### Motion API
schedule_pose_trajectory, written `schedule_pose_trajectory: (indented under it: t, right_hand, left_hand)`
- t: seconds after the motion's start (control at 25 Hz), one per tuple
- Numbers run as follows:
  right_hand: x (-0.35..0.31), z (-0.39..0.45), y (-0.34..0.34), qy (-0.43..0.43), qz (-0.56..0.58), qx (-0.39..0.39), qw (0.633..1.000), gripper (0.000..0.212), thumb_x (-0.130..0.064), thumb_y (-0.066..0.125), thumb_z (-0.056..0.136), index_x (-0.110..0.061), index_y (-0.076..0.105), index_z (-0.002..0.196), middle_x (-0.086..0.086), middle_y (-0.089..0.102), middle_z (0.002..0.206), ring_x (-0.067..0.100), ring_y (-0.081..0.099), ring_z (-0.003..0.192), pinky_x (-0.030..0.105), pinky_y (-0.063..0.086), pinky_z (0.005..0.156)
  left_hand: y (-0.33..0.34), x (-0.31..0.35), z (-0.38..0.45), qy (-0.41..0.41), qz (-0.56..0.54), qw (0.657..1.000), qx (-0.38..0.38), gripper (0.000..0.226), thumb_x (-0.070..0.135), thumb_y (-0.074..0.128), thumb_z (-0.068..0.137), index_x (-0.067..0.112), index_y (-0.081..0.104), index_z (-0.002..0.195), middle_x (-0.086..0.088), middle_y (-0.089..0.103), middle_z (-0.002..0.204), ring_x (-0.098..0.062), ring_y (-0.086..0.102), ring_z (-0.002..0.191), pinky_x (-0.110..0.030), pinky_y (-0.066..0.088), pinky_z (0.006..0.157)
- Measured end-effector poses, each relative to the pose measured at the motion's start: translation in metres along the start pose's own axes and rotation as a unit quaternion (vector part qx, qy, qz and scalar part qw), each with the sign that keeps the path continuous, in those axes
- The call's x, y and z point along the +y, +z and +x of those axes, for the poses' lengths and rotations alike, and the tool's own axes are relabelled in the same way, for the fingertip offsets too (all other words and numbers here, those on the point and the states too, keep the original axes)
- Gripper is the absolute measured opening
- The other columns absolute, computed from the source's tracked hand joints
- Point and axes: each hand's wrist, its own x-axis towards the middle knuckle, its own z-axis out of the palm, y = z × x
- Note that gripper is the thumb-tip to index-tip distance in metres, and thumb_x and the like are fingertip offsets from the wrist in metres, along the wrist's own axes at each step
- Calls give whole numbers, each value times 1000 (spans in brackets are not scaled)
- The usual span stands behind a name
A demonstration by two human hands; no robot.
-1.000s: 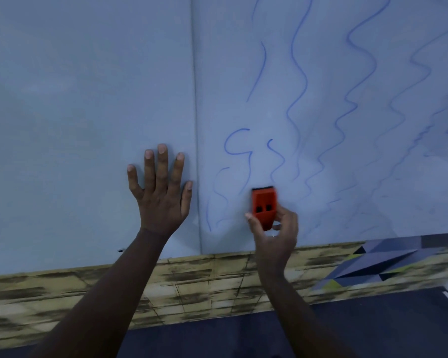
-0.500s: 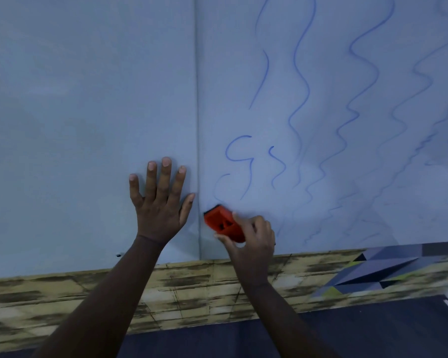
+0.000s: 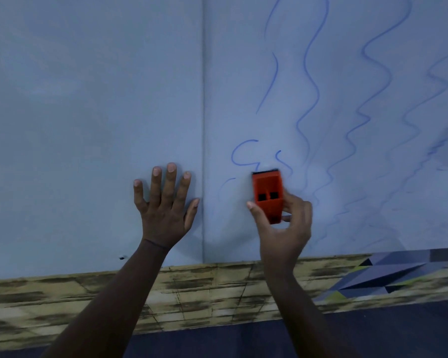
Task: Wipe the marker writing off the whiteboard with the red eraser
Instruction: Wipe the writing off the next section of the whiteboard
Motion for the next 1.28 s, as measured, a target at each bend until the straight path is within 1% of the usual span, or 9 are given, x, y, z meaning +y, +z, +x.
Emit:
schedule_pose_trajectory:
  t: [0.12,0.24,0.36,0.48,0.6,0.72,0.88,1.12,1.28]
  right_hand:
    - [21,-41,21,-63,-126,-113,984,64,-54,90,70,-18,66,117,-1,55,102,23,56,92,34,50,74]
    - [58,-92,35,-77,-216,-242,943,66,-62,87,68,-24,50,108,-3,54,99,18,57,86,32,53,60]
    - [80,-104,38,-60,-227,-288,928,67,-70,82,68,-27,45,104,-6,56,97,18,61,82,29,50,54]
    - [54,-85,36,-34,-168,-235,957,62,-76,75,70,-29,44,97,-11,53,90,12,57,77,28,47,56]
    - [-1,-43,35,12,-56,-131,990,62,-76,78,66,-27,53,93,-13,61,86,10,61,76,36,55,64]
    - [-30,2,23,44,30,-44,998,58,-65,87,67,-22,60,95,-11,69,88,10,69,81,43,60,69]
    - [-23,22,-6,107,93,27,990,47,-42,91,73,-14,64,99,0,71,93,10,70,87,42,64,69]
    - [-41,46,-9,63,81,59,993,49,-43,90,77,-19,65,112,5,70,100,17,71,86,42,62,72]
    - [-48,8,24,-102,-80,-73,989,61,-62,85,75,-20,70,117,-1,58,100,19,61,89,36,56,71]
  left_hand:
    - [1,1,-1,-2,-3,1000,2,73,45,44,108,16,17,170,-9,4,179,-30,2,165,-56,-1,131]
    - [2,-1,-2,4,2,1000,6,73,45,44,108,15,19,170,-10,6,178,-31,4,165,-57,0,131]
    - [3,-2,-3,10,9,1000,9,73,45,45,108,15,21,169,-11,8,178,-31,6,165,-57,1,131]
    - [4,-2,-4,12,10,1000,9,72,46,44,108,15,20,169,-10,8,178,-31,5,165,-57,0,132]
    - [3,-2,-4,11,5,1000,6,74,47,45,108,15,20,169,-10,7,178,-30,5,165,-56,0,132]
    - [3,-2,-6,11,3,1000,5,73,46,46,107,15,22,169,-10,8,178,-31,5,165,-56,0,131]
    - [5,-3,-8,16,6,1000,8,74,46,46,107,14,22,169,-10,9,178,-31,6,165,-56,0,131]
    - [5,-2,-7,17,7,1000,16,73,45,46,107,14,24,169,-11,11,178,-31,8,165,-57,1,131]
    - [6,-1,-9,11,9,1000,13,70,45,42,109,14,24,169,-11,12,178,-32,8,165,-57,1,131]
